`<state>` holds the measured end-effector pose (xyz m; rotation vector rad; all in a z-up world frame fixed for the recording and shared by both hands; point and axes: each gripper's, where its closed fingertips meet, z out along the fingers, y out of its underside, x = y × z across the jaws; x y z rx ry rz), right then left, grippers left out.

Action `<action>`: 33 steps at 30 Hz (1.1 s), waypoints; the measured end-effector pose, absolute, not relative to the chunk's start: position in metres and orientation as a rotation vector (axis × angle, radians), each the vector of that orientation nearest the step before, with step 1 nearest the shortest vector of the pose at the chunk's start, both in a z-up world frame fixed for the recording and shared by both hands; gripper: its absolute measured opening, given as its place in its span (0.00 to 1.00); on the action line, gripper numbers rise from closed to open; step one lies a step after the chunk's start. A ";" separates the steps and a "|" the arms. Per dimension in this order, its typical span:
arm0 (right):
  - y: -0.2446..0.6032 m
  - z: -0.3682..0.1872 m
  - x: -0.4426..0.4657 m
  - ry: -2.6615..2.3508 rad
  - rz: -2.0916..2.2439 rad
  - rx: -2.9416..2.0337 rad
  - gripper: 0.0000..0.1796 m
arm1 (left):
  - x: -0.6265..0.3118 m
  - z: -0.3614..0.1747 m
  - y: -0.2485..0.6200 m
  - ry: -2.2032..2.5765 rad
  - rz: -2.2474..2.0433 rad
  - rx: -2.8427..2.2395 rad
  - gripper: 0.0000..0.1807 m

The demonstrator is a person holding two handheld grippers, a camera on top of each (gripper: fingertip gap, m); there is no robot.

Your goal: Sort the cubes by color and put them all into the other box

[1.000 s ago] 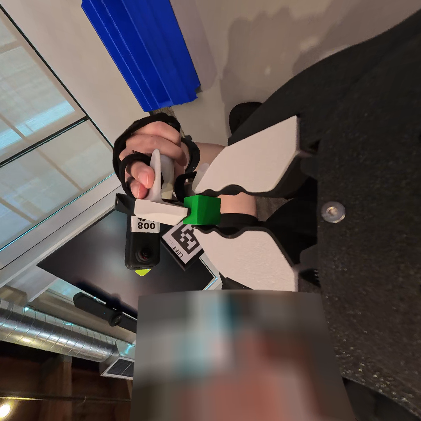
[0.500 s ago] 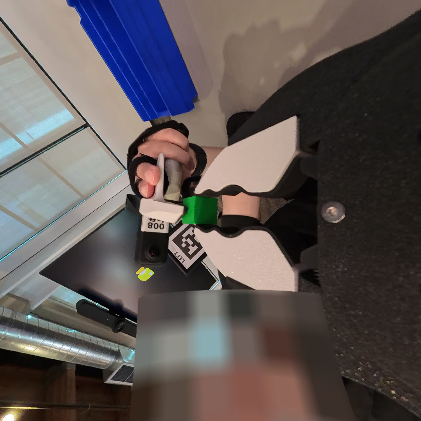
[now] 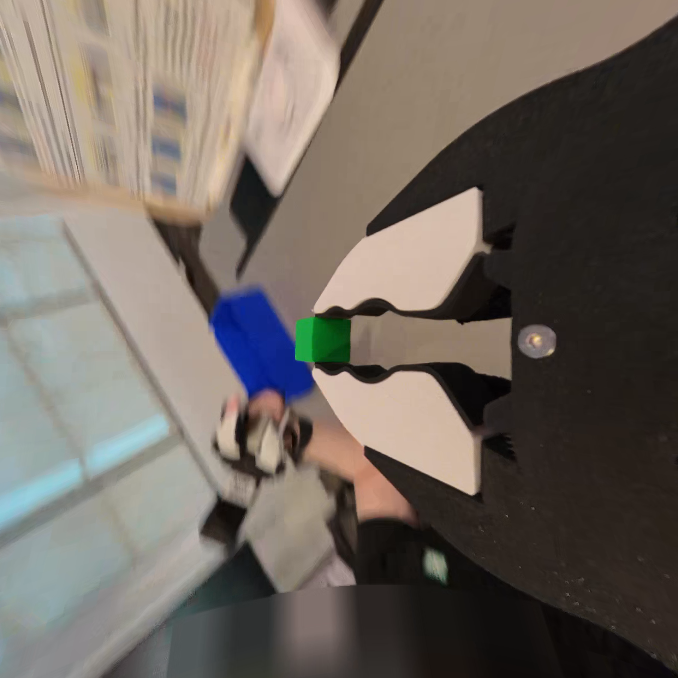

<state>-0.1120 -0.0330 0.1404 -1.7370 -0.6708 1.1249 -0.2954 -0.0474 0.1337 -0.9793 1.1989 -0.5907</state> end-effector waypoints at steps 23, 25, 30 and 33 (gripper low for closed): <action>0.077 -0.123 0.302 0.139 0.000 -2.930 0.12 | -0.321 0.137 -0.021 1.105 -0.427 -1.066 0.13; 0.080 -0.127 0.303 0.155 0.011 -2.937 0.12 | -0.324 0.140 -0.021 1.095 -0.425 -1.064 0.13; 0.078 -0.138 0.309 0.167 -0.021 -2.994 0.12 | -0.329 0.142 -0.019 1.085 -0.412 -1.060 0.13; 0.076 -0.144 0.313 0.181 -0.047 -3.008 0.12 | -0.328 0.142 -0.020 1.089 -0.407 -1.057 0.12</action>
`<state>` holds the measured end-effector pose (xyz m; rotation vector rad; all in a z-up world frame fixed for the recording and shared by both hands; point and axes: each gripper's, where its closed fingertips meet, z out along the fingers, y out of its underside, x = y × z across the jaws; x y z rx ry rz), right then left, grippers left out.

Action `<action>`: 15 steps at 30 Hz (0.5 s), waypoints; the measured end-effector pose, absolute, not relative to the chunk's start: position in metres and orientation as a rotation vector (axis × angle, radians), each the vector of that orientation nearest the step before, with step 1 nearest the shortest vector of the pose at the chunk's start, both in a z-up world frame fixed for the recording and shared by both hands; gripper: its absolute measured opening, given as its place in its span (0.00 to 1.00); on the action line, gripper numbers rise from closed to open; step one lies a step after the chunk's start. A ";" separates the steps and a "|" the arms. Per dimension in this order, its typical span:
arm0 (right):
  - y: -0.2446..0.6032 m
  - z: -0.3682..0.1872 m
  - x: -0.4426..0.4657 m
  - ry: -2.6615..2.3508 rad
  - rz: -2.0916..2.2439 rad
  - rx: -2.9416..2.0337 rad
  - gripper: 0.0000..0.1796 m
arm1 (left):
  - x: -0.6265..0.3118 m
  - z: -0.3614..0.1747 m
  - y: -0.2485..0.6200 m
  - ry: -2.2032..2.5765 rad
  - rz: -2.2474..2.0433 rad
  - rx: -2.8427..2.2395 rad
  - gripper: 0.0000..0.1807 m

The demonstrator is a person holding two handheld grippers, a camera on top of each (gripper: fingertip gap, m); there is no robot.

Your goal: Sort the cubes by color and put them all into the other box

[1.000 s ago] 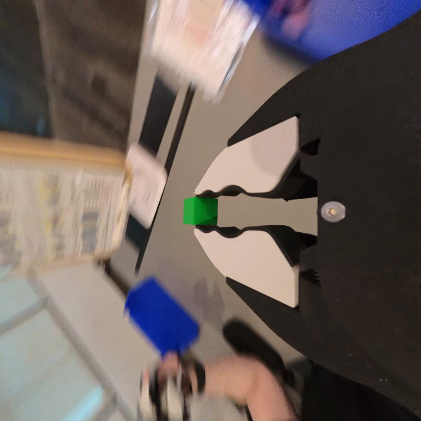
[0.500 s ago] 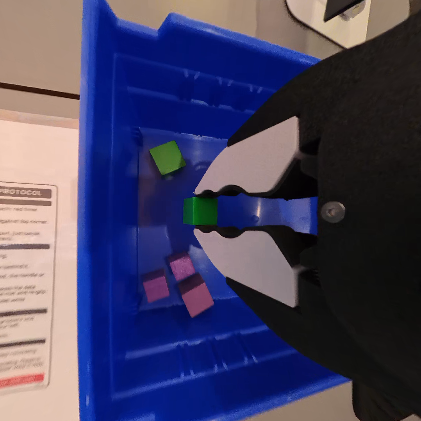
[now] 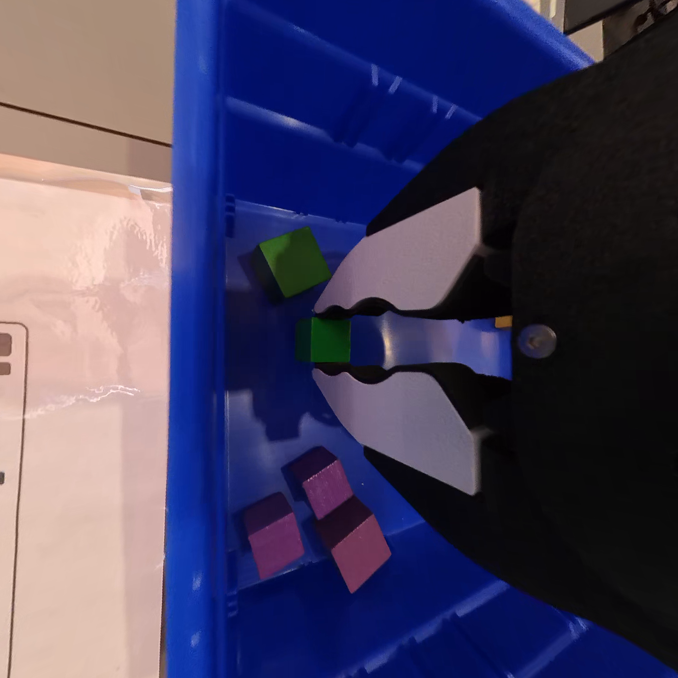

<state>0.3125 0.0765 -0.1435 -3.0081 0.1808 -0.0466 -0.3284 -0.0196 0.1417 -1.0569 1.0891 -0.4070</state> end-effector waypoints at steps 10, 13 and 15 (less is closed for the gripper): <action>0.078 -0.090 0.302 0.082 -0.150 -2.803 0.20 | -0.335 0.149 -0.021 1.070 -0.401 -1.061 0.12; 0.078 -0.021 0.271 0.136 -0.072 -2.533 0.22 | -0.338 0.153 -0.018 1.047 -0.389 -1.078 0.12; 0.072 0.031 0.227 0.156 0.070 -2.310 0.22 | -0.339 0.153 -0.014 1.027 -0.382 -1.106 0.12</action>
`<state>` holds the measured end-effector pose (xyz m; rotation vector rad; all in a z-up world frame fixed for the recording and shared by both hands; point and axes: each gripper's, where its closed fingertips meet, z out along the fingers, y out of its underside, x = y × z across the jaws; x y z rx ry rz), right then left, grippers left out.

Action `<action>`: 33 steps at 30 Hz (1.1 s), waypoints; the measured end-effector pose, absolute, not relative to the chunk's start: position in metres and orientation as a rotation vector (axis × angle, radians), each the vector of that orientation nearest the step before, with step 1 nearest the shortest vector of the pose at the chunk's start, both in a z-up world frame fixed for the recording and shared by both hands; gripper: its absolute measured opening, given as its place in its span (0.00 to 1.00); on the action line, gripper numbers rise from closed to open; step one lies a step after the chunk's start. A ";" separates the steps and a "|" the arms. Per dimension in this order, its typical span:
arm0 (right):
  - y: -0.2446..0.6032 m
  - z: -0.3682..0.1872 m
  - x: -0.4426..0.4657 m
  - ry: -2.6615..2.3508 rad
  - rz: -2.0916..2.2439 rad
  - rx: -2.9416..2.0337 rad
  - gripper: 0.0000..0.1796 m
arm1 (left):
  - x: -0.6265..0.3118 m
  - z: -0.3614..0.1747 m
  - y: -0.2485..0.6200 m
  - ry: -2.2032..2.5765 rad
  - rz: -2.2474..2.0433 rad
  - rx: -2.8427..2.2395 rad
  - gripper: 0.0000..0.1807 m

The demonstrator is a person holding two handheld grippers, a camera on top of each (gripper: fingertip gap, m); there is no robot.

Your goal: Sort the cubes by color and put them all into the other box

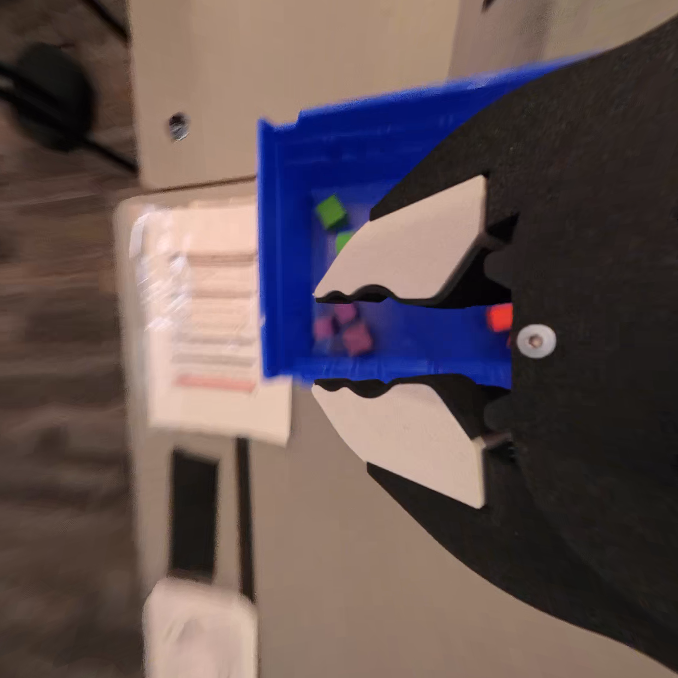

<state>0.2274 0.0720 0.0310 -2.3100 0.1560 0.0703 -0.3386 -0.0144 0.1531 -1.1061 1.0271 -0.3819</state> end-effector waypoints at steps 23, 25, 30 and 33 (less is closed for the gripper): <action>0.035 0.090 -0.056 -0.469 0.457 -1.989 0.23 | -0.579 0.099 0.032 0.467 0.400 -1.926 0.09; 0.034 0.089 -0.062 -0.498 0.477 -1.988 0.23 | -0.613 0.079 0.026 0.432 0.444 -2.023 0.11; 0.023 0.100 -0.092 -0.597 0.623 -1.913 0.22 | -0.638 0.030 0.010 0.554 0.260 -2.162 0.07; 0.015 0.110 -0.117 -0.644 0.776 -1.850 0.22 | -0.651 -0.008 -0.005 0.565 0.168 -2.362 0.08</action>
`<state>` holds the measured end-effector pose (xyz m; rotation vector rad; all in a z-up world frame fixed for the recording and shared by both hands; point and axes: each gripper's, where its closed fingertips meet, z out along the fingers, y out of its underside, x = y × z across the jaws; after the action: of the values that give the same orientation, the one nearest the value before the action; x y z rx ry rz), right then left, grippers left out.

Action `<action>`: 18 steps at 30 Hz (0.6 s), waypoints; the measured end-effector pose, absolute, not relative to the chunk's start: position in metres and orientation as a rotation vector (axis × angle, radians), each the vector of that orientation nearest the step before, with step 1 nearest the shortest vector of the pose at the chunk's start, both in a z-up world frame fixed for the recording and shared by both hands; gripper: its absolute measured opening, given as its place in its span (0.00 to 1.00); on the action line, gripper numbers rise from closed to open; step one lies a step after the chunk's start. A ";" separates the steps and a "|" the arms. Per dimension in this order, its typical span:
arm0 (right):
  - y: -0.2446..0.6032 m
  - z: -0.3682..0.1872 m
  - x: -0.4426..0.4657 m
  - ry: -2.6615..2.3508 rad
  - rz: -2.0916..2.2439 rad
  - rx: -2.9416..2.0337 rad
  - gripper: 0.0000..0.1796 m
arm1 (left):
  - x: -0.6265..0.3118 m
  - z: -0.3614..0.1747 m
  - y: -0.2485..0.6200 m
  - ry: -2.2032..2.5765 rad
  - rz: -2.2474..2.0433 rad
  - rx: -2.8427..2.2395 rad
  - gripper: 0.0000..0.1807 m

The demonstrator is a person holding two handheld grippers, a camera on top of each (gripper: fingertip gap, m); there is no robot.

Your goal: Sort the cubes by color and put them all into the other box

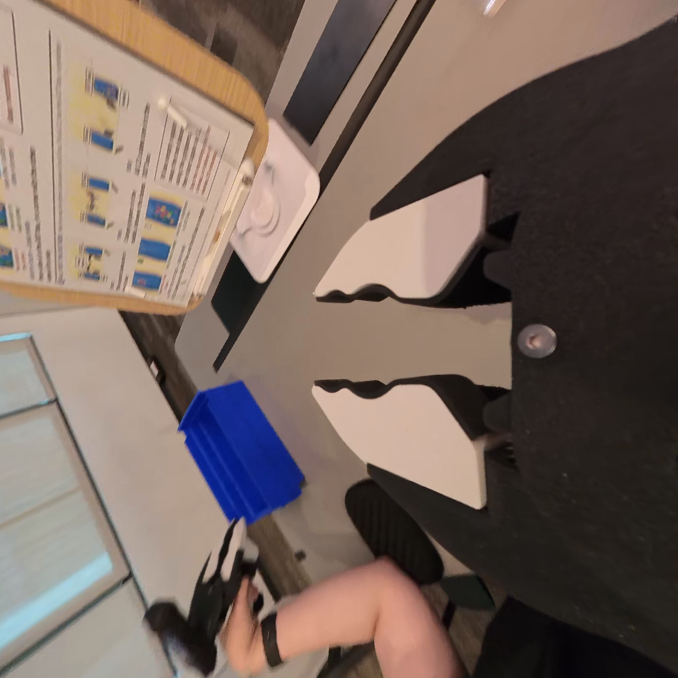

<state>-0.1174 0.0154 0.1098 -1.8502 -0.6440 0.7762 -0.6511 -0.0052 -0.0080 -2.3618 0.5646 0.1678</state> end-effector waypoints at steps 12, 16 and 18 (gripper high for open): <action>0.008 0.096 -0.166 -0.762 0.826 -1.896 0.22 | -0.642 -0.095 0.002 0.596 -0.197 -2.732 0.17; 0.010 0.085 -0.163 -0.755 0.831 -1.924 0.22 | -0.637 -0.108 0.002 0.649 -0.190 -2.823 0.20; 0.010 0.082 -0.158 -0.752 0.829 -1.936 0.22 | -0.636 -0.115 0.003 0.654 -0.185 -2.867 0.20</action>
<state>-0.1585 0.0099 0.0819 -1.9357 -0.7524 0.8285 -0.6365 0.0030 -0.1155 -2.8672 0.6544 -0.1848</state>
